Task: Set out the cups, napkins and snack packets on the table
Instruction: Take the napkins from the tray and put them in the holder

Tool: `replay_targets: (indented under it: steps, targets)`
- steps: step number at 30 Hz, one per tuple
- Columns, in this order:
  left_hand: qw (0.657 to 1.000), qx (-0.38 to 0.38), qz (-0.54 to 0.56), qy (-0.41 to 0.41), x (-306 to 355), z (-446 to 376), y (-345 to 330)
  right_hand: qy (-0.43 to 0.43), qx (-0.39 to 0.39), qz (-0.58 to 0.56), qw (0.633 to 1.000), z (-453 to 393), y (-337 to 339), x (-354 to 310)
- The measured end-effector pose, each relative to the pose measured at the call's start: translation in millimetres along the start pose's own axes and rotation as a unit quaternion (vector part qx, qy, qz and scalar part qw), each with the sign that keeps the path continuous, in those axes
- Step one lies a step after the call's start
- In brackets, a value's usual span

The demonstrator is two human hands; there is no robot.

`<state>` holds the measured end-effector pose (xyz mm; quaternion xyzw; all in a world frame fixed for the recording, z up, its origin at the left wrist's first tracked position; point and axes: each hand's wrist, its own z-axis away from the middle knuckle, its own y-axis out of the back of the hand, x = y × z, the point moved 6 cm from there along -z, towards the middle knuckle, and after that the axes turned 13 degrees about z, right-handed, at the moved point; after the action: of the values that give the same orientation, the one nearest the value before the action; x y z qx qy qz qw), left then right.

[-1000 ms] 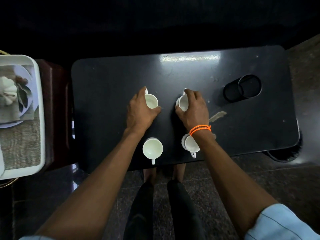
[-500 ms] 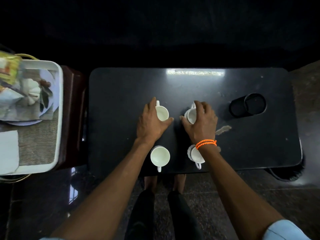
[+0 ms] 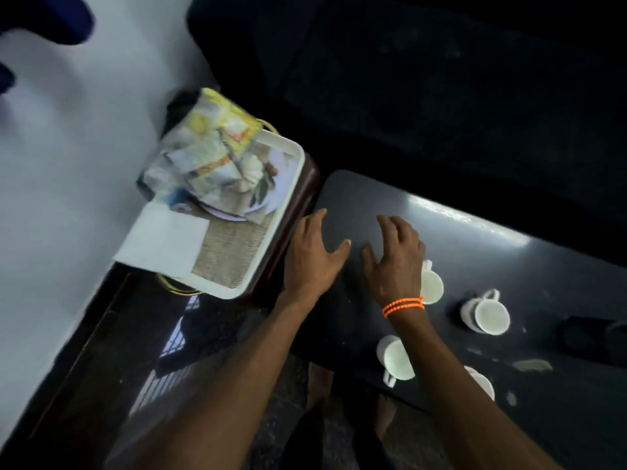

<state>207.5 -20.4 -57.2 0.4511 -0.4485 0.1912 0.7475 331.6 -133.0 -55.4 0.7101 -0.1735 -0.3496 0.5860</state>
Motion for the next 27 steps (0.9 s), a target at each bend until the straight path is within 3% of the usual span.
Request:
replay_targets:
  steps: [5,8,13,15,18,21,27]
  targets:
    - [0.990,0.131,0.044,0.008,-22,-11,84,0.119,-0.025,-0.068,0.990,-23,-28,-114]
    - [0.969,0.233,0.070,0.040,-51,-8,139,0.191,-0.084,-0.085,0.974,-24,-53,-183]
    - [0.893,0.428,0.081,0.109,-118,22,221,0.279,-0.172,-0.059,0.943,-17,-103,-269]
    - [0.845,0.489,0.107,0.190,-151,31,242,0.284,-0.190,-0.048,0.939,-21,-120,-294]
    - [0.772,0.484,0.258,0.322,-200,32,248,0.261,-0.235,-0.037,0.936,-29,-144,-320]
    - [0.717,0.428,0.443,0.326,-223,23,237,0.235,-0.216,-0.003,0.948,-37,-161,-336]
    - [0.761,0.466,0.333,0.305,-227,25,252,0.195,-0.256,0.013,0.947,-35,-178,-352]
